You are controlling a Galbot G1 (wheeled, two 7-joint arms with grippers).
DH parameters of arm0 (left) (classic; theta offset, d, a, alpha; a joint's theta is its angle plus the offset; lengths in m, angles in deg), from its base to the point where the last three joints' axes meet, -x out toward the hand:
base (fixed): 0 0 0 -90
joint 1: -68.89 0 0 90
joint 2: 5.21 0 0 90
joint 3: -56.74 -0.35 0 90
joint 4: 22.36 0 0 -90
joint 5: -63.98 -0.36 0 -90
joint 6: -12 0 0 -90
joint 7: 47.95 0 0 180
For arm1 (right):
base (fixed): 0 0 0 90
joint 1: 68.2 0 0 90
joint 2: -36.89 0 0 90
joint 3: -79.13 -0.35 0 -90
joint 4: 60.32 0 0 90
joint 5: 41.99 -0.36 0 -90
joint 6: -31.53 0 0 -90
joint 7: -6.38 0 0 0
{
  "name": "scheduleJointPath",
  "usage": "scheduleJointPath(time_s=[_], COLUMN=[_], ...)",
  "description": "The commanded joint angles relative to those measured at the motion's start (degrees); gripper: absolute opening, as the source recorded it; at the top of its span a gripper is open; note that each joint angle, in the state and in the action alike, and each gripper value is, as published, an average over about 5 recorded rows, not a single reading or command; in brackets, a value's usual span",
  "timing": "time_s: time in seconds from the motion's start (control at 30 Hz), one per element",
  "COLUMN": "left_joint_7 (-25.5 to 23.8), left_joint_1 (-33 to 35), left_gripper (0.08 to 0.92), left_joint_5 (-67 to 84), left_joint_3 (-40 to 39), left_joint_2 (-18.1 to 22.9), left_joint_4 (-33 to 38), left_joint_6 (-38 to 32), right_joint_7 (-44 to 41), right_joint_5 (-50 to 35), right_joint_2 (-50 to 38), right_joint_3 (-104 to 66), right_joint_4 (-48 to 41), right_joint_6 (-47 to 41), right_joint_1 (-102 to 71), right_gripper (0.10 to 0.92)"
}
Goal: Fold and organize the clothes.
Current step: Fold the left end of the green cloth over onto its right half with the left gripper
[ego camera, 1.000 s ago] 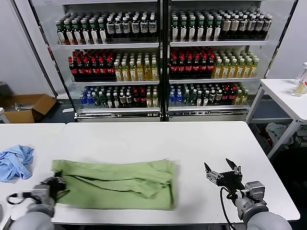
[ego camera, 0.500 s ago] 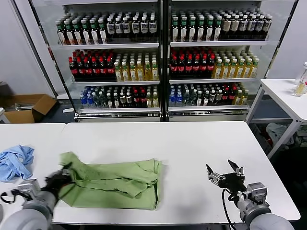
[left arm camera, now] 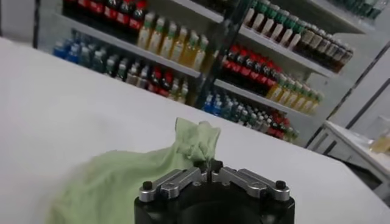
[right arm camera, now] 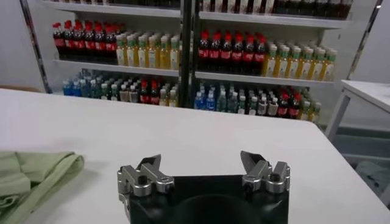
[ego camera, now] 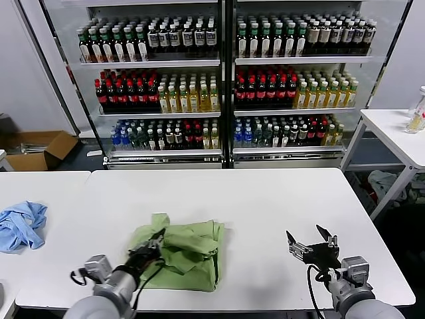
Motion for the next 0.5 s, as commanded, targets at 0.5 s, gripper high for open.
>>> scheduleJointPath(time_s=[0.5], left_joint_7=[-0.84], left_joint_1=[-7.76], left_gripper=[0.107], left_joint_5=[-1.39], left_joint_3=[-12.23], left_joint_2=[9.09], left_joint_4=[-7.22], left_joint_6=[-2.03], right_joint_7=[0.14], right_joint_5=[0.83], right_joint_2=[0.57], right_joint_3=[1.42], right_joint_4=[-1.12], right_joint_6=[-0.02], right_joint_1=[1.22], right_gripper=[0.823])
